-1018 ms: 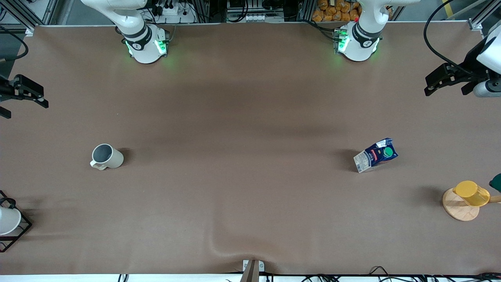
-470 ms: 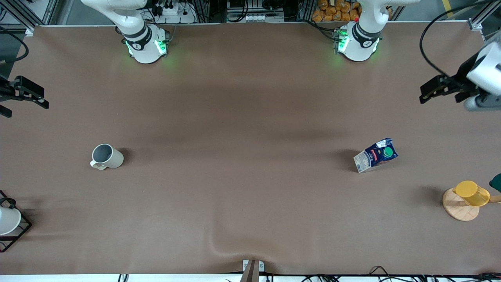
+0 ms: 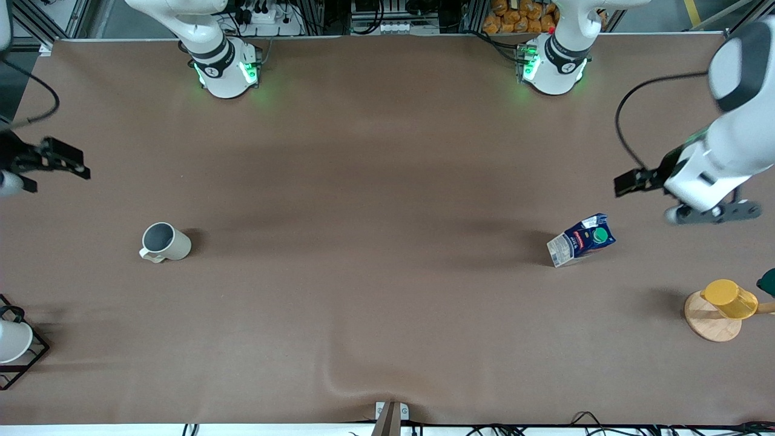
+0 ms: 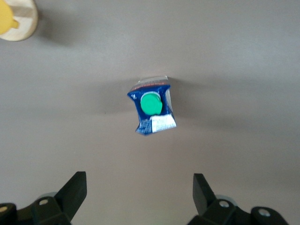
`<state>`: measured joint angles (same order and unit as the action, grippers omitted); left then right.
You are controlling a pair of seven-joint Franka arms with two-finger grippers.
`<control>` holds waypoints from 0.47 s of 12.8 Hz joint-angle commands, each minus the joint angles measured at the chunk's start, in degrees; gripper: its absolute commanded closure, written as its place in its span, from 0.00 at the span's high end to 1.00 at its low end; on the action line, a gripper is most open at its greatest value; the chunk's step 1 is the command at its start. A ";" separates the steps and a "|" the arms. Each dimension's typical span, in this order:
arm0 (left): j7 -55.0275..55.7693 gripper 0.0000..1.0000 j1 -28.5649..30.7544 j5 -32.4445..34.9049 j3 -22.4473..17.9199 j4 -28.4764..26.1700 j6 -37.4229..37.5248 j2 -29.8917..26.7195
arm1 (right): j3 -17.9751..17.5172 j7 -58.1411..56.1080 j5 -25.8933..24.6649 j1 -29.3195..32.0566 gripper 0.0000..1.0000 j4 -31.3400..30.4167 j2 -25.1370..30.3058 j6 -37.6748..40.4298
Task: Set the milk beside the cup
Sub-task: 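Reach the left gripper to the milk carton while the right gripper reaches the mug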
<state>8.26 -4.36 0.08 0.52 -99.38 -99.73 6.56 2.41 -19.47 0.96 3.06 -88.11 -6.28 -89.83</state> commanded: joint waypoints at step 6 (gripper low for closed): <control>7.79 1.00 0.40 -1.39 0.10 -6.62 -10.48 3.10 | 0.05 0.66 0.27 4.94 1.00 1.72 -9.26 -5.08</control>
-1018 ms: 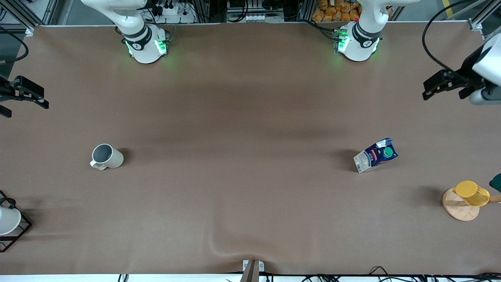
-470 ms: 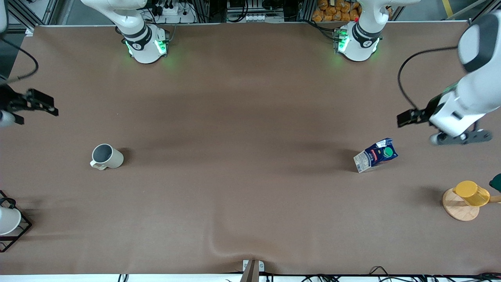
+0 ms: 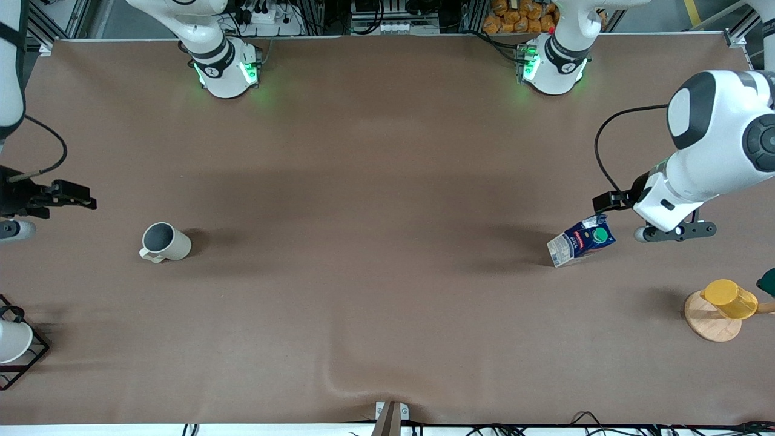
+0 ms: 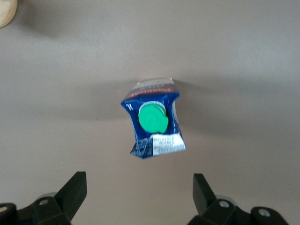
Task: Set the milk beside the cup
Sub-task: 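Reach the left gripper to the milk carton while the right gripper reaches the mug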
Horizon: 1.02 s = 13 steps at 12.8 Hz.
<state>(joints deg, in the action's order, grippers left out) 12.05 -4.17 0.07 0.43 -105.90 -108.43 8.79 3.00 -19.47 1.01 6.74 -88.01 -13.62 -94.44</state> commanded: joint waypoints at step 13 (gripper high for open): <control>10.63 0.78 -0.22 -0.68 0.18 -0.01 -7.24 8.25 | -0.54 -2.24 4.18 4.16 1.00 0.83 -17.48 -8.48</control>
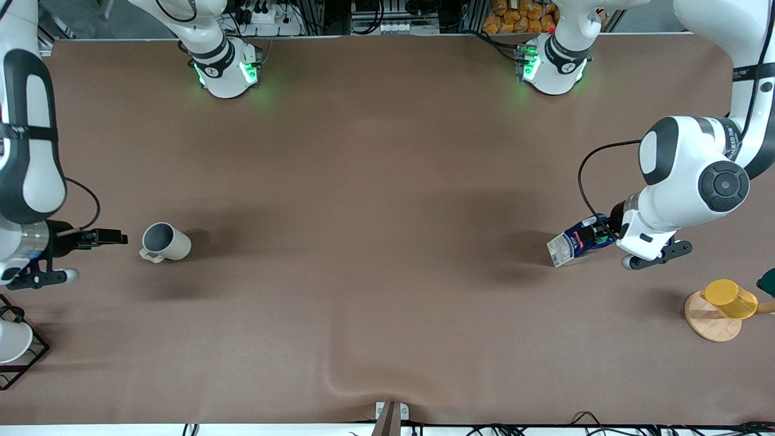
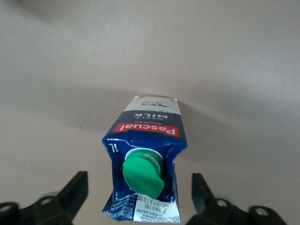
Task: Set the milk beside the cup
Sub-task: 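Grasp the milk carton with the left gripper while the right gripper grasps the mug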
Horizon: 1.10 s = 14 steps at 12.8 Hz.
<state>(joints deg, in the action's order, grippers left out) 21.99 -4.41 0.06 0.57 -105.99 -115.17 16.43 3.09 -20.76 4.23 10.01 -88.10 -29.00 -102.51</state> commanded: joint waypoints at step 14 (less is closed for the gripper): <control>4.28 0.38 -4.72 -0.76 0.14 5.35 3.70 -1.48 | -0.72 -4.02 0.95 0.63 0.16 -3.49 -7.39 -4.71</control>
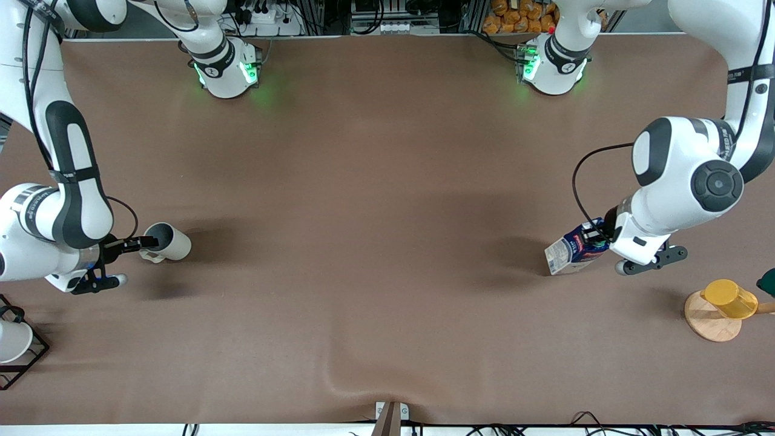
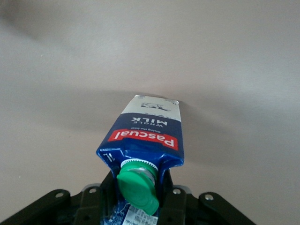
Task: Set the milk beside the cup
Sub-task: 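Grasp the milk carton with the left gripper while the right gripper grasps the mug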
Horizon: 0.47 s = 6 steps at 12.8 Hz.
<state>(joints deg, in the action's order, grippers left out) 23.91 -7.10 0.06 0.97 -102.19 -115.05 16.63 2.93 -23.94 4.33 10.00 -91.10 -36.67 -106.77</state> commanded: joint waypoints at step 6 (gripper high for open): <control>4.03 0.40 -5.64 -0.58 1.14 6.92 8.61 -1.86 | -0.82 0.03 1.30 -0.24 0.00 2.49 2.22 3.83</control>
<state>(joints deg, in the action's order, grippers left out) 26.15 -11.89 0.06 1.81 -96.02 -107.61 14.73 2.45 -23.95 4.71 9.79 -90.28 -36.26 -105.95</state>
